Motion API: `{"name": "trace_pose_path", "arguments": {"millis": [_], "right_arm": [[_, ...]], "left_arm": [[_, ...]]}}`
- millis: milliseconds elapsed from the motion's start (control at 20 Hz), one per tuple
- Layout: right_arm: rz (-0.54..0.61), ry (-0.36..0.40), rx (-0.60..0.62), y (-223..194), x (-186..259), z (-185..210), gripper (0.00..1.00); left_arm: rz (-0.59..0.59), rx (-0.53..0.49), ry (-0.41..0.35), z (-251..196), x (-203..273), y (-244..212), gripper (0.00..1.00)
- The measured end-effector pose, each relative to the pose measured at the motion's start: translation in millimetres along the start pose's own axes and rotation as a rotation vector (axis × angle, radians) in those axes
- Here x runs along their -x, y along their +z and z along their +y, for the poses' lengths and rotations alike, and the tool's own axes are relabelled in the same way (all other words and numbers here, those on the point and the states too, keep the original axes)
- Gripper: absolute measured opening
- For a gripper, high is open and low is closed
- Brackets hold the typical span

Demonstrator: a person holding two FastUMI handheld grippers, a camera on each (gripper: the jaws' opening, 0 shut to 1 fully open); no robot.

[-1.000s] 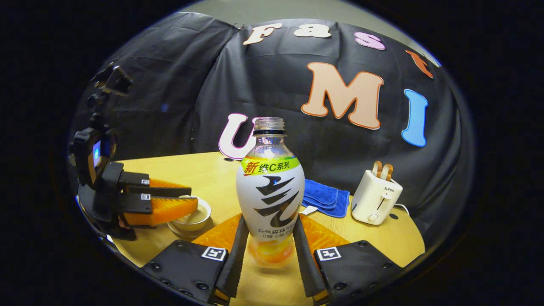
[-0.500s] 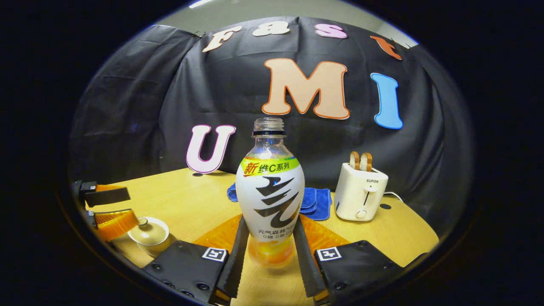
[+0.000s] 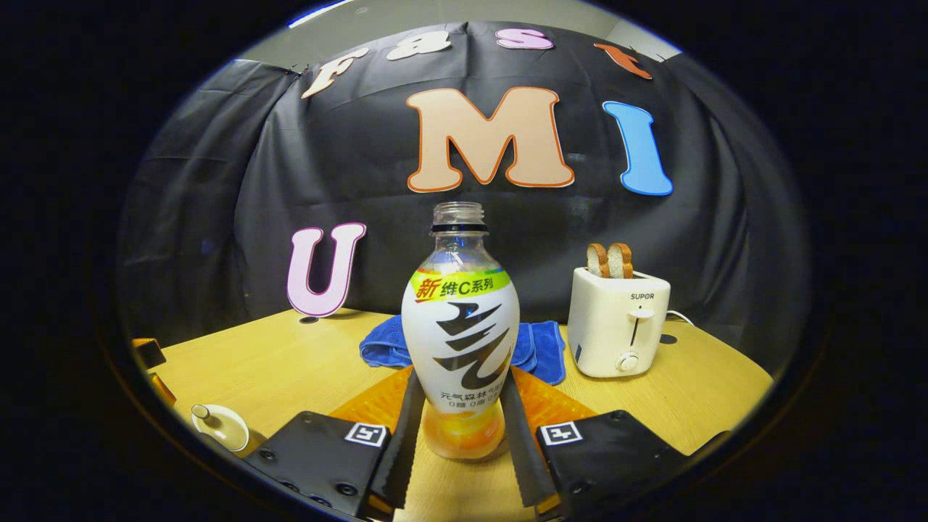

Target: Open the teacup lid with one hand, grasp the water bottle and pour water into the teacup with the other hand; after pouring, place the water bottle on the coaster and then close the teacup lid.

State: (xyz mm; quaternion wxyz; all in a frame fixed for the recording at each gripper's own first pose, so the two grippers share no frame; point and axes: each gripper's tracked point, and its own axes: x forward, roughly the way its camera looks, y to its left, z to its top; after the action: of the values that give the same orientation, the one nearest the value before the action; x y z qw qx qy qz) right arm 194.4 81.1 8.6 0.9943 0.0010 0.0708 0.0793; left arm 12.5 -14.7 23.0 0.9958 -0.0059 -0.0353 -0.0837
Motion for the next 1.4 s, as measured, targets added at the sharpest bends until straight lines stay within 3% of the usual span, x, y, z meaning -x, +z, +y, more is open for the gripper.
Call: {"name": "trace_pose_path", "arguments": {"millis": [250, 500, 750, 800, 900, 1100, 1250, 1300, 1400], "right_arm": [[0.054, -0.031, 0.001, -30, -27, -6, 0.61], [0.037, -0.038, 0.006, -30, -31, -7, 0.64], [0.044, -0.034, 0.008, -32, -29, -5, 0.72], [0.052, -0.033, 0.015, -34, -28, -3, 0.80], [0.056, -0.031, 0.031, -37, -26, -3, 0.77], [0.017, -0.038, 0.078, -26, -14, -4, 0.99], [-0.026, -0.042, 0.093, -17, 18, -5, 0.99], [-0.051, -0.043, 0.096, -12, 32, -5, 0.94], [-0.116, -0.051, 0.108, -1, 66, -4, 0.99]], "left_arm": [[0.014, 0.011, -0.002, 1, -1, -6, 0.89], [0.021, 0.004, -0.002, 2, -3, -7, 0.91], [0.010, -0.003, -0.003, -1, -4, -2, 0.91], [0.009, -0.005, -0.004, -2, -4, 0, 0.91], [0.005, -0.007, -0.006, -3, -3, 1, 0.91], [0.002, -0.004, -0.007, -6, -4, 4, 0.91], [-0.024, -0.001, 0.013, -5, -2, 12, 0.91], [-0.039, 0.001, 0.025, -4, -2, 16, 0.91], [-0.063, 0.003, 0.051, -1, -3, 21, 0.91]]}}
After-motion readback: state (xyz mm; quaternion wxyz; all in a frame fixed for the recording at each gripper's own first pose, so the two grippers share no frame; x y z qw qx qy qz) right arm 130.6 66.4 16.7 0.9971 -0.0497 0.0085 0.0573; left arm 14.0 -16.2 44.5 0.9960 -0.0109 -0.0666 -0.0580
